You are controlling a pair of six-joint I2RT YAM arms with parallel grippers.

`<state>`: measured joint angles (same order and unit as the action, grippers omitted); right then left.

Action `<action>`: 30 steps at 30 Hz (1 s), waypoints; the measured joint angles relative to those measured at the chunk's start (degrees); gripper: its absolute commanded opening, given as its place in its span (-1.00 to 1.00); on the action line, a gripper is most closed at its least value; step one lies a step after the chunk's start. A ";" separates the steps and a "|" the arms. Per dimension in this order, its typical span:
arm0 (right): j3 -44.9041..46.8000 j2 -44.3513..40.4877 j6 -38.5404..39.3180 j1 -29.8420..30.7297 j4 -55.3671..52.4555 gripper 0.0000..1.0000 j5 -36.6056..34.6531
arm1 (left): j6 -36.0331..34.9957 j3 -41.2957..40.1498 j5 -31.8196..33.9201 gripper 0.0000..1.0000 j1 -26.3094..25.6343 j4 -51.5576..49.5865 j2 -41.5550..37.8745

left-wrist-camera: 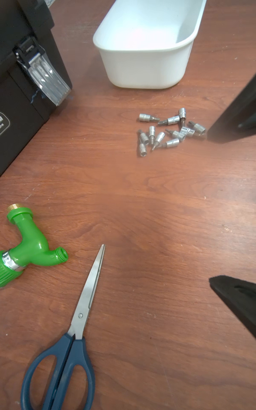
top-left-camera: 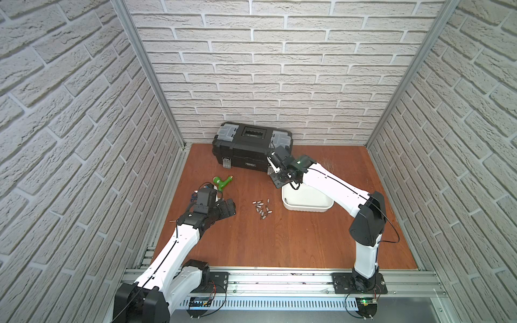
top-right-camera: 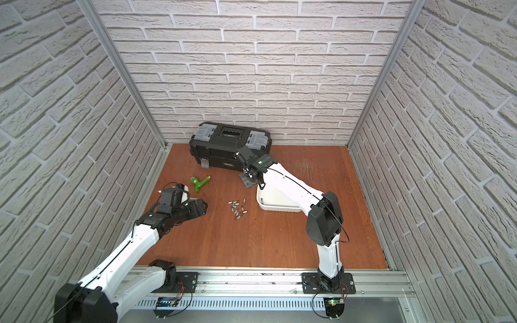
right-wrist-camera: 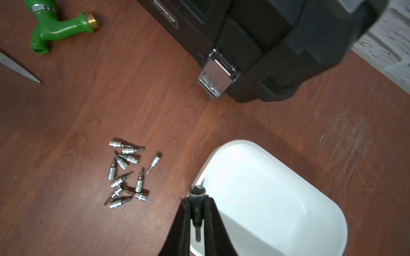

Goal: Put the bit on the desktop into the storage box
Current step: Place the screwdriver bit in the storage box.

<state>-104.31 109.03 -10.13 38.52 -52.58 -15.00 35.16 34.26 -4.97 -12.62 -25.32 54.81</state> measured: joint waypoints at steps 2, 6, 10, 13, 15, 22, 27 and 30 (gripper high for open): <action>2.45 -2.03 -0.04 -1.03 0.52 -0.80 -0.26 | 0.00 0.00 0.02 0.96 -0.07 0.02 0.02; 7.41 -4.85 -0.26 -3.21 1.49 -0.80 -0.37 | 0.00 0.00 0.04 0.96 -0.28 0.02 0.02; 11.65 -5.77 -0.63 -4.98 2.67 -0.81 -0.33 | 0.00 0.00 0.04 0.96 -0.33 0.02 0.02; 14.43 -5.86 -0.90 -6.01 3.43 -0.81 -0.15 | 0.00 0.00 0.04 0.96 -0.33 0.04 0.02; 16.09 -5.86 -1.07 -6.67 4.02 -0.81 0.04 | 0.00 0.00 0.07 0.96 -0.33 0.04 0.02; 19.50 -5.86 -1.27 -8.20 6.32 -0.81 1.03 | 0.00 0.00 0.11 0.96 -0.44 0.04 0.22; 21.40 -5.40 -1.27 -8.87 7.69 -0.81 2.03 | 0.00 0.00 0.20 0.96 -0.59 0.07 0.28; 21.53 -4.28 -1.27 -9.07 8.74 -0.81 2.45 | 0.00 0.00 0.20 0.96 -0.59 0.07 0.28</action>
<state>-82.78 104.75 -11.40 29.45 -43.83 -12.56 35.16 34.26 -4.78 -13.21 -25.26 55.09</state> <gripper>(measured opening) 0.142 0.983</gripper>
